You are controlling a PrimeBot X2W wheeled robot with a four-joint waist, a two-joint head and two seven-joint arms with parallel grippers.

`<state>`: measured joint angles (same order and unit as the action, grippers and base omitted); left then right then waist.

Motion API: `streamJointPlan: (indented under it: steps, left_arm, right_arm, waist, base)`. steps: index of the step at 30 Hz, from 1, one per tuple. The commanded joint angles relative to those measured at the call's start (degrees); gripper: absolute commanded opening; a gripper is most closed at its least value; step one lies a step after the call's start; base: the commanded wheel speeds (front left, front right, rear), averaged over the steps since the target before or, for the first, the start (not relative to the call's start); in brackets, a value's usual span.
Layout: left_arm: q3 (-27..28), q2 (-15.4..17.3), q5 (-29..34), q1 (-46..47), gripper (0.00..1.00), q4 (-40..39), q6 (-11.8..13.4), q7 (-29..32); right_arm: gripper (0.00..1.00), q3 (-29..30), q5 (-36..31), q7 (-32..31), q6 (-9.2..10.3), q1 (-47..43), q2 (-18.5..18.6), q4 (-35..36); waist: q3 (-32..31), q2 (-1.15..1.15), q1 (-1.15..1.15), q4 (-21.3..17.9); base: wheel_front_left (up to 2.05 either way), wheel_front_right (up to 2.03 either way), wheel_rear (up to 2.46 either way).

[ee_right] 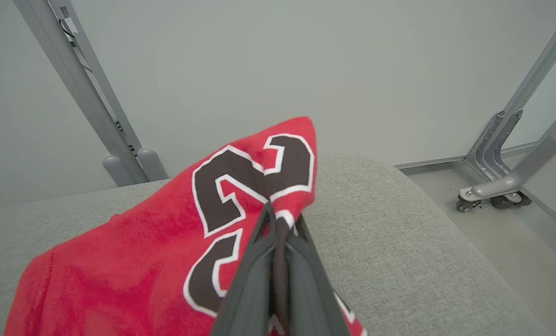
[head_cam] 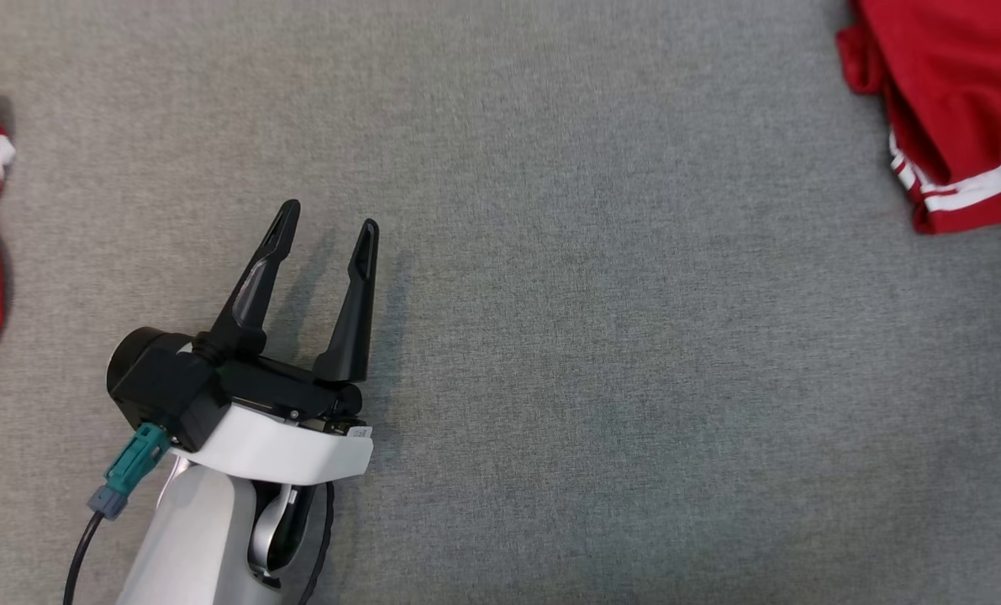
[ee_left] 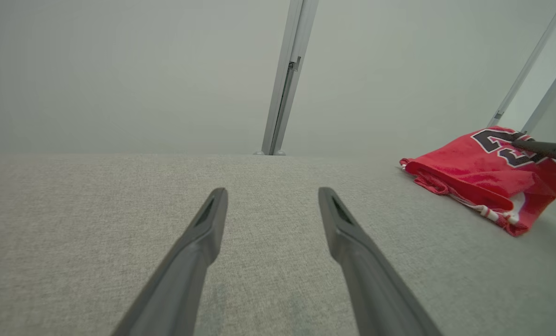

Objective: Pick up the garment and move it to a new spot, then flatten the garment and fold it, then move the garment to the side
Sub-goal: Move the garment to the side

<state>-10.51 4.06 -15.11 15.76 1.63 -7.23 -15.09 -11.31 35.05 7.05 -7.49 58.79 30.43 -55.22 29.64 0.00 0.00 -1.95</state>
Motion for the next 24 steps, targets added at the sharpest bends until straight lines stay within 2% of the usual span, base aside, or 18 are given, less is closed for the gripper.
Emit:
streamJointPlan:
  steps: [1, 4, 5, 6, 7, 12, 17, 21, 24]
  left_arm:
    - [-0.1, 0.37, 0.45, 1.18, 1.0, -0.46, -0.18, -0.08]
    - [-0.24, 0.45, 0.48, 1.64, 1.0, -0.51, -0.24, -0.08]
    - [-0.25, 0.45, 0.46, 1.59, 1.0, -0.39, -0.25, -0.08]
    - [-0.25, 0.43, 0.39, 1.48, 1.0, -0.18, -0.26, -0.08]
    - [-0.17, 0.36, 0.28, 1.38, 1.0, -0.03, -0.27, -0.08]
    - [0.52, 0.0, -0.57, 0.11, 1.0, 0.8, -0.31, -0.08]
    - [1.93, -0.19, -1.01, -1.41, 1.0, 1.37, -0.26, -0.08]
    - [4.01, -0.33, -1.01, -3.75, 1.0, 1.72, -0.27, -0.08]
    - [6.12, -0.25, -0.89, -6.12, 1.0, 2.1, -0.27, -0.08]
  right_arm:
    - [0.0, 0.69, -1.08, 1.15, 0.0, 1.99, 1.06, -2.08]
    - [0.0, 1.82, -3.02, 2.81, 0.0, 4.31, 1.44, -6.61]
    - [0.29, 2.11, -3.84, 3.6, 0.0, 5.04, 1.37, -8.01]
    - [0.95, 2.3, -4.77, 4.32, -0.01, 5.61, 1.16, -9.27]
    - [1.0, 2.64, -5.35, 5.03, 0.0, 6.04, 0.8, -10.48]
    - [1.0, 2.71, -10.13, 7.7, 0.0, 6.23, -0.09, -13.69]
    - [1.0, 3.15, -13.38, 8.23, -0.01, 4.19, -1.44, -9.6]
    - [1.0, 3.06, -14.53, 8.15, 0.0, -2.15, -4.45, 0.57]
    - [1.0, 2.97, -12.94, 8.18, 0.0, -7.19, -5.4, 10.05]
  waist:
    - [2.28, 0.0, 0.0, -0.41]
    - [2.82, 0.0, 0.0, -0.16]
    - [2.74, 0.0, 0.0, -0.04]
    - [2.47, 0.0, 0.0, 0.09]
    - [2.08, 0.0, 0.0, 0.17]
    - [-2.05, 0.0, 0.0, 0.17]
    - [-7.23, 0.0, 0.0, -0.52]
    - [-12.86, 0.0, 0.0, -1.5]
    - [-16.91, 0.0, 0.0, -2.26]
  base:
    - [0.0, 0.0, 0.0]
    - [0.0, 0.0, 0.0]
    - [0.0, 0.0, 0.0]
    - [0.0, 0.0, 0.0]
    - [0.0, 0.0, 0.0]
    - [0.0, 0.0, 0.0]
    - [0.0, 0.0, 0.0]
    - [0.0, 0.0, 0.0]
    - [0.0, 0.0, 0.0]
